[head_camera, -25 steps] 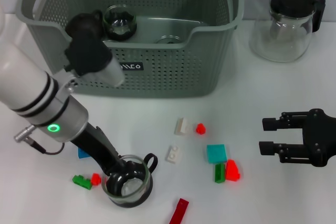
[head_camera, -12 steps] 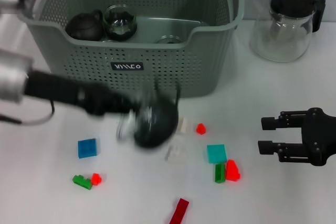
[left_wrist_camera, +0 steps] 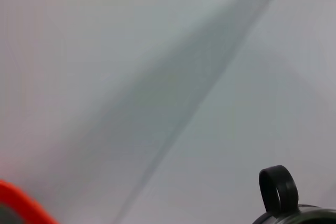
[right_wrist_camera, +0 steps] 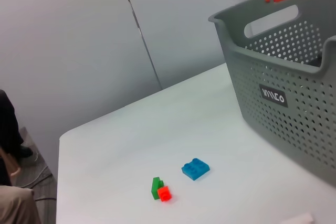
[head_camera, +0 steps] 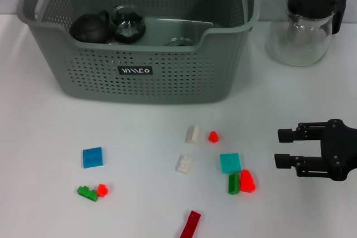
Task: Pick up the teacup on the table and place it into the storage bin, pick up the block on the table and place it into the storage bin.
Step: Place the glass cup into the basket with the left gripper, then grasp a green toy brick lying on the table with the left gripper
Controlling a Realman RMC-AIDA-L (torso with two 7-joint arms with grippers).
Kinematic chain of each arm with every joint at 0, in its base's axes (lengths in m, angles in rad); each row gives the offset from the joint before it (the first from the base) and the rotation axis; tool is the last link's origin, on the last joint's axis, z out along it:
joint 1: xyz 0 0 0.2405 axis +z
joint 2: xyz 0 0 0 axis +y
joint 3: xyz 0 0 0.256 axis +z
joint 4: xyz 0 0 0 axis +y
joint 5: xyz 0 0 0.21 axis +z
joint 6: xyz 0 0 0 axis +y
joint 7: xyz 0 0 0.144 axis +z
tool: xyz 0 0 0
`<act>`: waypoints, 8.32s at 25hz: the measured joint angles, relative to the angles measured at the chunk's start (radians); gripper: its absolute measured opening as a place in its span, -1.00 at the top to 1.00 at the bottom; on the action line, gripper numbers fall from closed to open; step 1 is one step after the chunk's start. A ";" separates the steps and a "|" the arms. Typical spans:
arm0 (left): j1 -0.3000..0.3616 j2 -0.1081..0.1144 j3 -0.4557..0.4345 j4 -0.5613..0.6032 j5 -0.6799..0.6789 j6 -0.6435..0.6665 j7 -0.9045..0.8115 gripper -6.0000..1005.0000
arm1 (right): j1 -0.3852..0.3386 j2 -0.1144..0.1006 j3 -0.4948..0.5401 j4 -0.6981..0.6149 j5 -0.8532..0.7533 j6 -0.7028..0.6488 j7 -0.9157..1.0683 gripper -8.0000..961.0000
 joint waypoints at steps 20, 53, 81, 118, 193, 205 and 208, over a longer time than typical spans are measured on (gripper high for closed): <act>-0.216 -0.141 0.510 0.032 0.897 -0.746 -0.293 0.89 | 0.000 0.002 0.000 0.013 0.005 -0.011 -0.001 -0.33; -0.281 -0.135 0.624 -0.208 1.022 -0.898 -0.347 0.59 | 0.000 0.002 0.000 0.017 -0.001 -0.008 0.000 -0.33; 0.320 -0.155 -0.051 0.347 0.259 0.254 0.474 -0.02 | 0.022 0.002 0.070 0.069 0.006 0.004 -0.016 -0.33; 0.522 -0.223 -0.190 -0.234 0.318 -0.013 1.318 -0.07 | 0.032 0.023 0.127 0.161 0.045 0.068 -0.090 -0.33; 0.528 -0.220 -0.416 -0.360 0.522 -0.121 1.557 -0.10 | 0.028 0.018 0.143 0.188 0.045 0.079 -0.106 -0.33; 0.522 -0.220 -0.414 -0.372 0.547 -0.138 1.554 -0.10 | 0.030 0.019 0.143 0.187 0.043 0.079 -0.106 -0.33; 0.524 -0.220 -0.414 -0.371 0.548 -0.134 1.553 -0.10 | 0.030 0.019 0.143 0.188 0.042 0.079 -0.106 -0.33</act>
